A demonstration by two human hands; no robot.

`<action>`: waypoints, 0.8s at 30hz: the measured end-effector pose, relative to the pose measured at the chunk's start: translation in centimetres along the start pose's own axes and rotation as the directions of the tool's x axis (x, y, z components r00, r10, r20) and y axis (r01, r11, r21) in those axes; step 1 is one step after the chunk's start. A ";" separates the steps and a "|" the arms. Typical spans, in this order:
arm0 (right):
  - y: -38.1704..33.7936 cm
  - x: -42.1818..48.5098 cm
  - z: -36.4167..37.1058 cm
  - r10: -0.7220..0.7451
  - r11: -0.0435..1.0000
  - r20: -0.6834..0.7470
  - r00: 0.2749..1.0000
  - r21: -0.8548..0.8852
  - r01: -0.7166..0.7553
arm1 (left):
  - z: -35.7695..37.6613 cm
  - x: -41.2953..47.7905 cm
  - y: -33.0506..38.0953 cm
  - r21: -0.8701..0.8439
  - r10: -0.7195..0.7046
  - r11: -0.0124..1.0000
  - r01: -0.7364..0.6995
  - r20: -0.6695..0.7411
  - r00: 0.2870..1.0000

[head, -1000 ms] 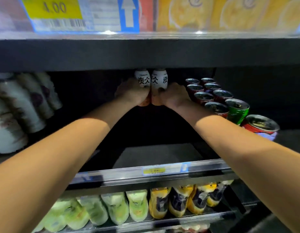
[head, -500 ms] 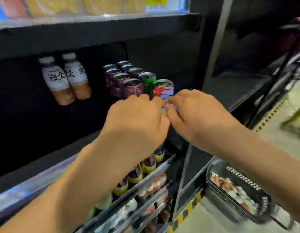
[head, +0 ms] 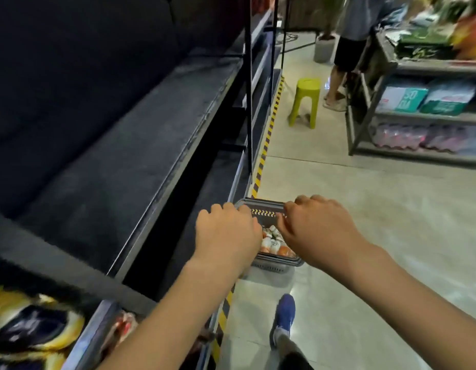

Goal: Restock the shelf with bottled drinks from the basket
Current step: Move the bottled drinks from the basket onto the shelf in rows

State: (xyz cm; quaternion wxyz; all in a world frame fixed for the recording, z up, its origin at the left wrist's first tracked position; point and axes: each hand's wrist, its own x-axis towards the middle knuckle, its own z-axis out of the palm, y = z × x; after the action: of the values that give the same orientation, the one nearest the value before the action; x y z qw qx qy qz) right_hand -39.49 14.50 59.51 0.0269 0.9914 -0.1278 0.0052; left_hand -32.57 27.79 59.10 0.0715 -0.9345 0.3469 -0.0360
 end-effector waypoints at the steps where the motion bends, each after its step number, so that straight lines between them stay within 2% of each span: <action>1: 1.7 2.0 1.6 0.034 0.999 0.050 0.998 0.003 -0.034 | 1.9 2.7 0.9 0.012 0.037 0.999 -0.038 0.060 0.997; 6: 9.8 11.5 10.3 0.137 0.985 0.283 0.949 0.059 -0.160 | 8.9 15.7 4.8 -0.013 0.040 0.999 -0.038 0.294 0.955; 11: 14.6 18.6 18.7 0.151 0.971 0.506 0.849 0.085 -0.223 | 16.7 26.2 7.6 -0.061 0.115 0.993 -0.098 0.509 0.853; 16: 16.6 24.2 29.3 0.183 0.960 0.603 0.777 0.060 -0.272 | 27.5 34.4 10.2 -0.101 0.076 0.995 -0.013 0.647 0.758; 21: 17.5 29.5 43.1 0.190 0.965 0.669 0.718 0.005 -0.261 | 42.7 40.9 12.8 -0.057 0.088 0.996 -0.069 0.756 0.648; 24: 17.8 31.8 52.9 0.210 0.958 0.730 0.651 -0.021 -0.285 | 52.8 43.3 13.8 -0.053 0.101 0.994 -0.095 0.770 0.630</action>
State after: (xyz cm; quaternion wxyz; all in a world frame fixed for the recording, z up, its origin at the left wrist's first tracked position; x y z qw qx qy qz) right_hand -13.06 -13.61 8.18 -0.0742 0.8854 -0.2617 -0.3770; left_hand -2.56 -5.11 5.50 0.2113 -0.8404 0.3336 0.3711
